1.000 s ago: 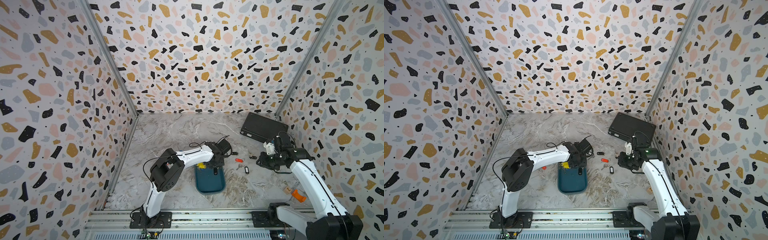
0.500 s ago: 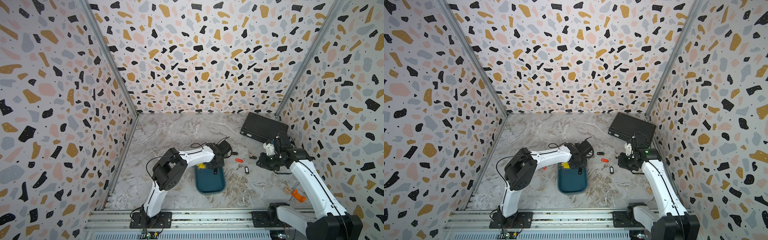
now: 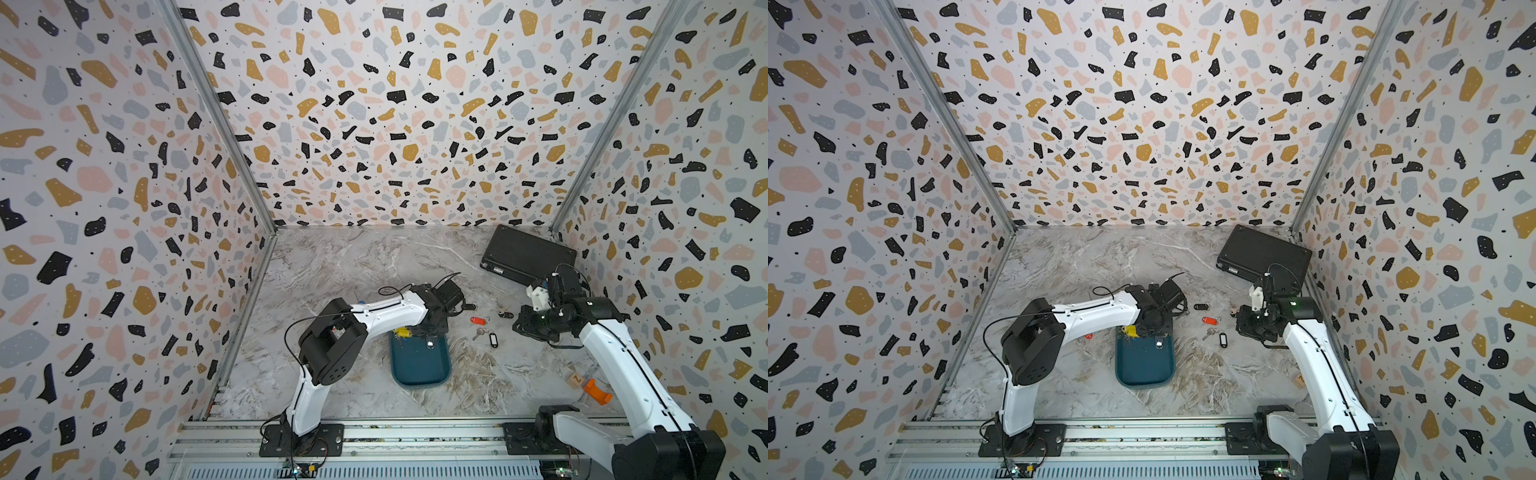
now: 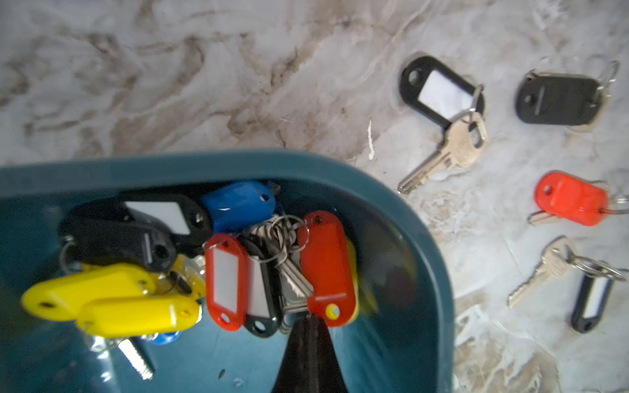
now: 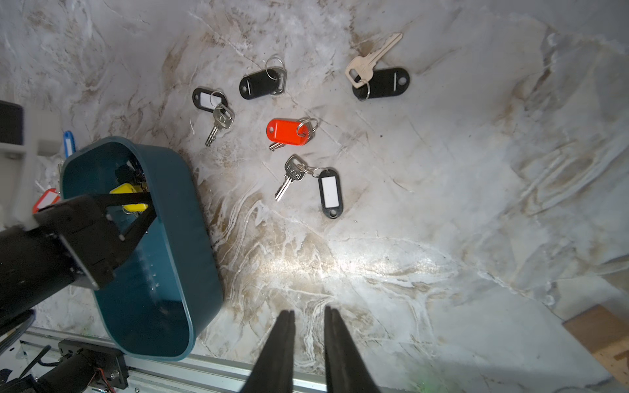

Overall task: Take the keys out of the storage box
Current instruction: Pick up the key from the storage box, then place the key at the center of the board.

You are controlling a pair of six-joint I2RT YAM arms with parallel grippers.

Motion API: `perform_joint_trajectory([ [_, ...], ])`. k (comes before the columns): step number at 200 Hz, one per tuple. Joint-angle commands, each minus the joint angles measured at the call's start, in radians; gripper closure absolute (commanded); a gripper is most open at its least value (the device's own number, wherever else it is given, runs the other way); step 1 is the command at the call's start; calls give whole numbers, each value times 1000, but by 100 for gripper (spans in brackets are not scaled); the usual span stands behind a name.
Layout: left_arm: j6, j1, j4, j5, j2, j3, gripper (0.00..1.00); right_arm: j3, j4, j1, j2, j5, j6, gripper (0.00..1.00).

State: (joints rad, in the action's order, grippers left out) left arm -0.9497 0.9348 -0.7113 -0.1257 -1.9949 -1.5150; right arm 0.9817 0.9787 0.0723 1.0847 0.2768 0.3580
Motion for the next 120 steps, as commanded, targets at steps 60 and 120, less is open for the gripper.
perform_joint_trajectory([
  [60,69,4,-121,-48,228,100,100,0,28,4,-26,6,1,79],
  [120,128,-139,-140,25,419,187,100,26,51,6,-23,19,-17,79],
])
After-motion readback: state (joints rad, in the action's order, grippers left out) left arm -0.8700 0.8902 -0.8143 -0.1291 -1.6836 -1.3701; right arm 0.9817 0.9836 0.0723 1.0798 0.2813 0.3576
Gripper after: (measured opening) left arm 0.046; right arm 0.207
